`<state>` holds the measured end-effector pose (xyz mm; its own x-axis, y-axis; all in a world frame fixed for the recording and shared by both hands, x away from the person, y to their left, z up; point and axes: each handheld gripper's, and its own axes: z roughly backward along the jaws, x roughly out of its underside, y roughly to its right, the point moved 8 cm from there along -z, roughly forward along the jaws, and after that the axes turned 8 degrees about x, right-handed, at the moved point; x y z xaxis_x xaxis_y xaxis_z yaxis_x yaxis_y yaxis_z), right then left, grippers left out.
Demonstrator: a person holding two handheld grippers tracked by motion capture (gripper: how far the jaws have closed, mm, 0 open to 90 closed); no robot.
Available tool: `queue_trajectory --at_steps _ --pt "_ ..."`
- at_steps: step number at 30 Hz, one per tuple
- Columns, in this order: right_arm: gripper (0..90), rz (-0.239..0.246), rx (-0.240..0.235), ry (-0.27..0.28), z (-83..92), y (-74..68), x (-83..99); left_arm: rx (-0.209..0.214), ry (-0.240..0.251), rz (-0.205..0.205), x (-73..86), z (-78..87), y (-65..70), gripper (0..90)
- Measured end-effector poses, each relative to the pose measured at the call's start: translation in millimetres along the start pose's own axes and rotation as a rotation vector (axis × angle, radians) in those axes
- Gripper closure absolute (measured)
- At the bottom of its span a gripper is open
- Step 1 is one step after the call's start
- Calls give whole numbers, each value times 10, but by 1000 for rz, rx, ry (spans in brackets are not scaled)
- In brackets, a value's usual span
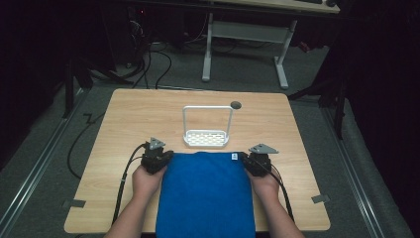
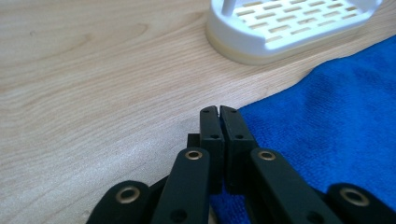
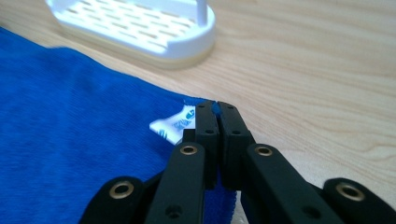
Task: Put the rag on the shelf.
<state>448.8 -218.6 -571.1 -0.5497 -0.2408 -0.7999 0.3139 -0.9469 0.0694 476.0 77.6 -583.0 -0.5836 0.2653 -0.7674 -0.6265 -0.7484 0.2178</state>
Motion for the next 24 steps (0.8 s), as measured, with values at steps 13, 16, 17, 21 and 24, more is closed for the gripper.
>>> queue_trajectory --at_steps 13,16,17,21,24 --pt "886 -27 -14 143 352 -41 -49 -10 152 -47 -86 362 148 890" --pt "885 -31 -20 165 408 -58 -87 -4 175 -49 -109 402 176 890" --pt "885 -35 -20 174 429 -59 -105 0 196 -55 -135 442 201 889" --pt "885 -38 -22 208 517 -82 -170 4 253 -75 -206 548 262 890" --pt "885 -28 -21 227 568 -108 -201 1 279 -89 -245 601 294 890"
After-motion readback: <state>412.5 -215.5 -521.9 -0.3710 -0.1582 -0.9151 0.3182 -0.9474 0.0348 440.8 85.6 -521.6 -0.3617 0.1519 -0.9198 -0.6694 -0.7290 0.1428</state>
